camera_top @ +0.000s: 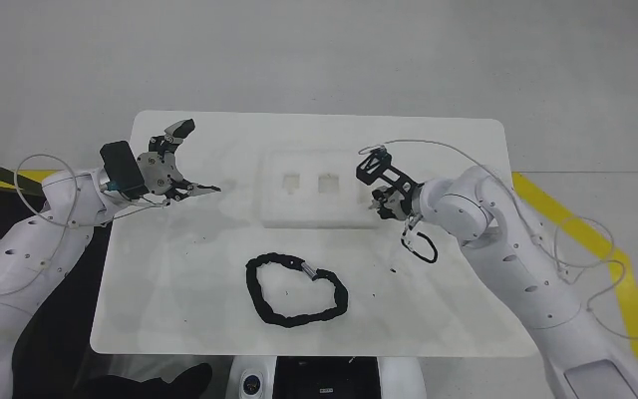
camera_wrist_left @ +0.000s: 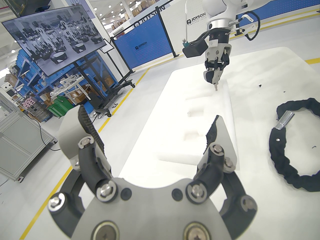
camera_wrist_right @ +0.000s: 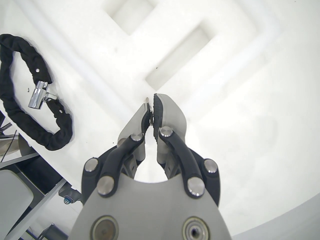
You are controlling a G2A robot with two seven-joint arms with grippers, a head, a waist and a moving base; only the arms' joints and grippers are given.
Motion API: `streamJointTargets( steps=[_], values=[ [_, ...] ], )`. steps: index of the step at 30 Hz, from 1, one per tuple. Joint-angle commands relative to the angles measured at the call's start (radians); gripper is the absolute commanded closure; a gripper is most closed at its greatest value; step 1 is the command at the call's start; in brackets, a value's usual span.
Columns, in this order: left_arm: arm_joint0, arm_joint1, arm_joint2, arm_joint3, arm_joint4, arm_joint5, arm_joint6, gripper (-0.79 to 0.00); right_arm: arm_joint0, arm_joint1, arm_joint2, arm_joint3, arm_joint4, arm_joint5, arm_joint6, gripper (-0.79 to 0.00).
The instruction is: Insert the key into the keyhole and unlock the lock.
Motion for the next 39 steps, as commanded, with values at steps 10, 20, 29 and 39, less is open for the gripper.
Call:
streamJointTargets(
  steps=[10, 20, 29, 39],
  values=[
    [0.0, 0.0, 0.0, 0.0, 0.0, 0.0, 0.0, -0.785, 0.076, -0.014, -0.076, 0.022, -0.071, -0.016, 0.119, 0.0],
    [0.0, 0.0, 0.0, 0.0, 0.0, 0.0, 0.0, -0.785, 0.099, -0.018, -0.062, 0.033, -0.022, -0.02, 0.124, 0.0],
    [0.0, 0.0, 0.0, 0.0, 0.0, 0.0, 0.0, -0.785, 0.006, 0.011, 0.055, -0.093, 0.046, -0.027, 0.093, 0.0],
    [0.0, 0.0, 0.0, 0.0, 0.0, 0.0, 0.0, -0.785, -0.212, 0.044, 0.243, -0.169, 0.224, -0.124, -0.176, 0.0]
  ],
)
